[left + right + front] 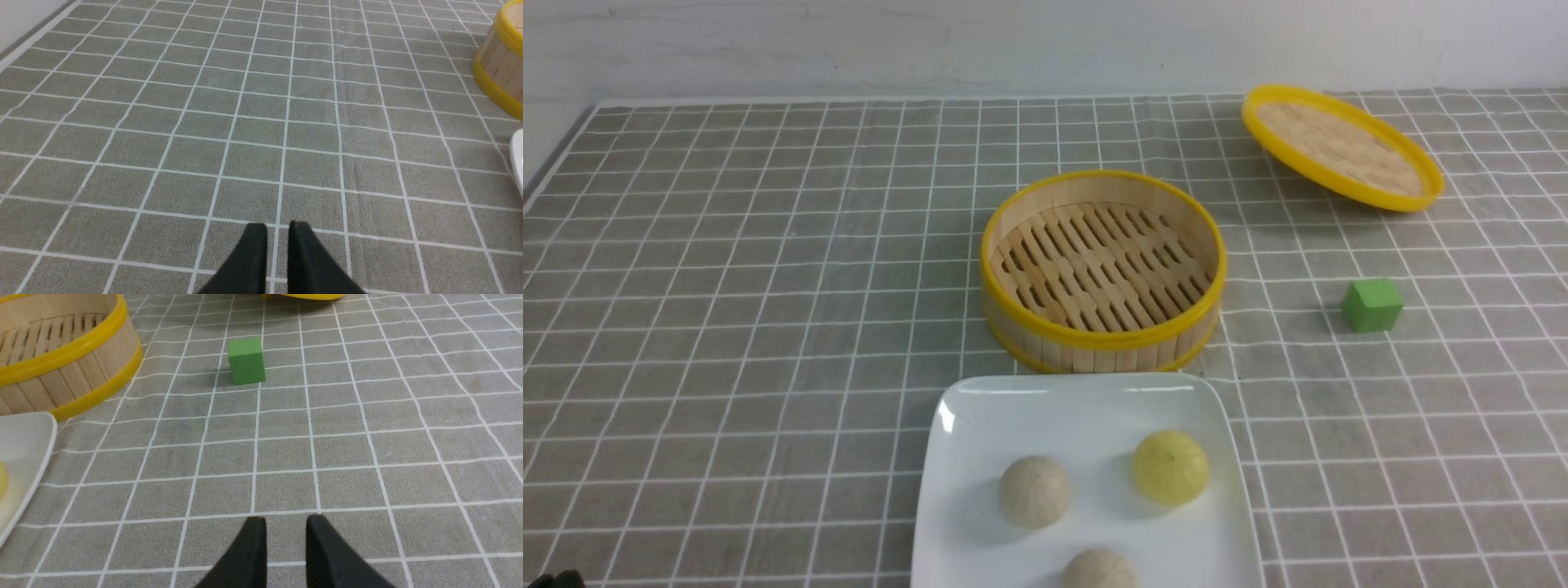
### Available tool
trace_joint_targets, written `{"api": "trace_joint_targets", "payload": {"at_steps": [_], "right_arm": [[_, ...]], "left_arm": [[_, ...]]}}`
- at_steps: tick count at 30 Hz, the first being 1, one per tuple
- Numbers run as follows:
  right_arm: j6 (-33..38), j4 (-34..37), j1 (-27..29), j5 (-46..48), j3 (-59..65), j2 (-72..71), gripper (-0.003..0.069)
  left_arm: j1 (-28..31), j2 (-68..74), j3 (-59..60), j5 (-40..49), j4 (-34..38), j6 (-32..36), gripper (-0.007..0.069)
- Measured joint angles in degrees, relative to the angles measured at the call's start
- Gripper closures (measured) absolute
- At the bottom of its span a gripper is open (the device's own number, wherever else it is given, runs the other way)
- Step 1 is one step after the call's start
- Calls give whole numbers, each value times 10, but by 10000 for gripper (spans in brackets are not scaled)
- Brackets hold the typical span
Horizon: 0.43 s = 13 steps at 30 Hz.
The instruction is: Put the steamed buns into the plate on the grey tablecloth.
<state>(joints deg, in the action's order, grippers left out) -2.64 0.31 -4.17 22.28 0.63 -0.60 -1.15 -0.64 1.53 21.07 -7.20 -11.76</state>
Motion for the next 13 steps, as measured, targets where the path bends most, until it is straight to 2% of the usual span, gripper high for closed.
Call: {"api": "trace_joint_targets", "payload": {"at_steps": [13], "right_arm": [[0, 0, 0, 0, 0, 0, 475]], "left_arm": [[0, 0, 0, 0, 1, 0, 503]]}}
